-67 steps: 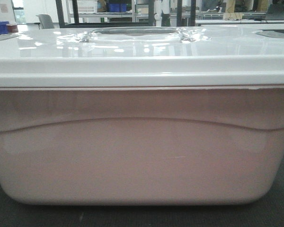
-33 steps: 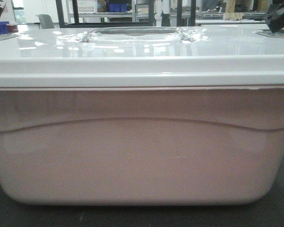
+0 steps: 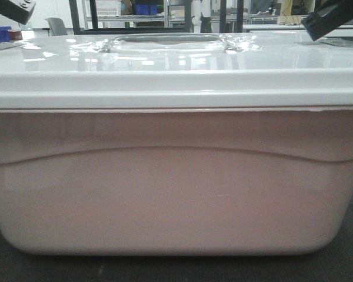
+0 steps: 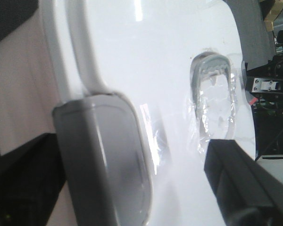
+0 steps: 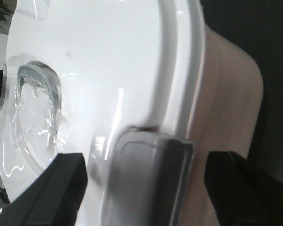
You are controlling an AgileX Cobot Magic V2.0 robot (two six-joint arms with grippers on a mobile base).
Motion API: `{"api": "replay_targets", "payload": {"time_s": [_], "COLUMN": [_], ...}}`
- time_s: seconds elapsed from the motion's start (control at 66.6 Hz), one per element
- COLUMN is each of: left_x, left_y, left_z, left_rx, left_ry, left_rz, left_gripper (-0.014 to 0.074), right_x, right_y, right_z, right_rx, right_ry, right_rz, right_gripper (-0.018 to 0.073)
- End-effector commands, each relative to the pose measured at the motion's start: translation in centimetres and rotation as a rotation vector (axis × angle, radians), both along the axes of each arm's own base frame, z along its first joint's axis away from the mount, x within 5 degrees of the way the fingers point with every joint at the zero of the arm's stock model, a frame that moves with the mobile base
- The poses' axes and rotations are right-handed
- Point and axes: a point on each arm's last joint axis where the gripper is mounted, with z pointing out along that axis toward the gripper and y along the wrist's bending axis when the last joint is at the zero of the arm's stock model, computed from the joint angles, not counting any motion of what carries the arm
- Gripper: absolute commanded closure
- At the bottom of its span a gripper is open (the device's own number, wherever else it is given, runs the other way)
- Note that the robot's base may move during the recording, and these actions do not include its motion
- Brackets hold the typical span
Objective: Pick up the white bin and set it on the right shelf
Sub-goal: 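Close both grippers on the bin's end handles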
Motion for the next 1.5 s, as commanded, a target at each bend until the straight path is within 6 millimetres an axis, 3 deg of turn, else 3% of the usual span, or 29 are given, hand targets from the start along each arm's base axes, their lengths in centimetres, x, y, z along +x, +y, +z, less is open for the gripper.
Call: {"api": "replay_targets", "payload": {"time_s": [0.0, 1.111, 1.486], "left_x": [-0.3, -0.5, -0.5], "left_y": [-0.6, -0.7, -0.7], "left_z": [1.9, 1.9, 2.0], "left_rx": [-0.103, -0.106, -0.11], "left_ry": [-0.035, -0.02, -0.021], "left_rz": [-0.012, -0.036, -0.034], "left_gripper": [0.0123, 0.0125, 0.0125], "right_x": [-1.1, -1.3, -2.1], "right_y": [0.9, 1.3, 1.5], "right_z": [2.0, 1.9, 2.9], "right_rx": [0.122, 0.108, 0.106], "right_ry": [-0.01, 0.008, -0.014], "right_rz": [0.097, 0.115, 0.104], "right_gripper": [-0.0051, -0.0051, -0.0051]}}
